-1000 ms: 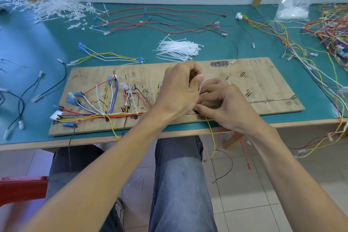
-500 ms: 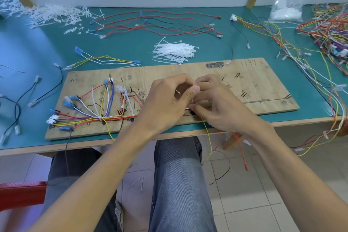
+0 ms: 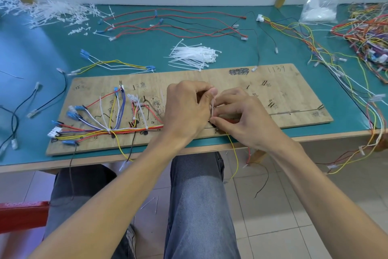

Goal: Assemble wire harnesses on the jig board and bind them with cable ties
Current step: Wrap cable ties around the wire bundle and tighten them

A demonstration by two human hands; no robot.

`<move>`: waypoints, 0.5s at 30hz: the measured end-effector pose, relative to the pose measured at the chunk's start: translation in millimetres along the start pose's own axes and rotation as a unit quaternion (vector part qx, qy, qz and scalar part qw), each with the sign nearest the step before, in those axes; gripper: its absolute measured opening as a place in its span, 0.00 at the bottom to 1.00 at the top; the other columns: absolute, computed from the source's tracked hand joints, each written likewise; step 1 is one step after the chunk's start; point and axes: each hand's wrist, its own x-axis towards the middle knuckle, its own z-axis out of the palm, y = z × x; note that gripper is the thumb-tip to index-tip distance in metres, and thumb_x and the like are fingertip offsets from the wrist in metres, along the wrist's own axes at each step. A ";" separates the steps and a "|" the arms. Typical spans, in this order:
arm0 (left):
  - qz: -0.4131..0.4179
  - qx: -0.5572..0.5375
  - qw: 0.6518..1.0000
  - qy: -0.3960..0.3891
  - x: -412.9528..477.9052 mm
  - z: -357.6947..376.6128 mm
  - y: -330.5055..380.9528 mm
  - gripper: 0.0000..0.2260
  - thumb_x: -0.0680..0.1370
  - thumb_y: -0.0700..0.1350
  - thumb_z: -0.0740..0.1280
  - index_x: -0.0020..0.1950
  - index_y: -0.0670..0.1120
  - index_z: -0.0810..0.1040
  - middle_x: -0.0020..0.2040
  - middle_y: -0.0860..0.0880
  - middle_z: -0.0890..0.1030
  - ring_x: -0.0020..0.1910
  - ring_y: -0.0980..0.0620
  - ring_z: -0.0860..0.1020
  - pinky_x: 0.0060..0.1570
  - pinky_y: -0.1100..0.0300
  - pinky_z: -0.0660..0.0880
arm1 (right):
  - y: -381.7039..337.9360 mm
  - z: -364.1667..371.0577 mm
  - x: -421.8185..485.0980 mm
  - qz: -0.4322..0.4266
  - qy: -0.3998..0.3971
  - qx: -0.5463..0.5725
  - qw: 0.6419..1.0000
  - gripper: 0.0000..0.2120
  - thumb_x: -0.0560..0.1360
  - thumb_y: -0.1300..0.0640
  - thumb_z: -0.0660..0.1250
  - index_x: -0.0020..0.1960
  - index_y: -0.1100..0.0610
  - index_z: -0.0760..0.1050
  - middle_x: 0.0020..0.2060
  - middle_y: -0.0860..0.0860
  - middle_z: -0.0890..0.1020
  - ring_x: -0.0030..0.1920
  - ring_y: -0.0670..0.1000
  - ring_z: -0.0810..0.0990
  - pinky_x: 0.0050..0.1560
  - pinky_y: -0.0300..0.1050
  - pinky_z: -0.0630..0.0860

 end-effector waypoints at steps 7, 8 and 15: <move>-0.071 -0.044 0.994 0.074 6.4 14.1 4.0 0.07 0.73 0.37 0.74 0.37 0.47 0.88 0.30 0.58 0.83 0.30 0.59 0.81 0.35 0.55 0.80 | 7.2 3.2 -0.8 -0.031 0.004 -0.004 0.999 0.01 0.75 0.62 0.78 0.45 0.59 0.89 0.51 0.47 0.86 0.63 0.58 0.76 0.63 0.59 0.74; -0.078 -0.051 0.993 0.073 6.6 14.4 3.5 0.08 0.73 0.37 0.74 0.37 0.47 0.88 0.29 0.58 0.83 0.30 0.58 0.82 0.35 0.55 0.81 | 7.3 3.7 -1.6 -0.032 0.007 -0.004 0.999 0.01 0.75 0.62 0.78 0.45 0.59 0.89 0.51 0.47 0.86 0.63 0.57 0.76 0.63 0.58 0.74; 0.002 0.042 0.997 -0.070 7.6 -19.0 9.2 0.07 0.79 0.47 0.74 0.42 0.50 0.86 0.34 0.57 0.84 0.37 0.60 0.82 0.44 0.58 0.79 | 1.6 -4.9 -9.0 0.020 0.041 -0.042 0.998 0.10 0.72 0.53 0.81 0.52 0.53 0.86 0.63 0.46 0.81 0.66 0.54 0.74 0.68 0.45 0.69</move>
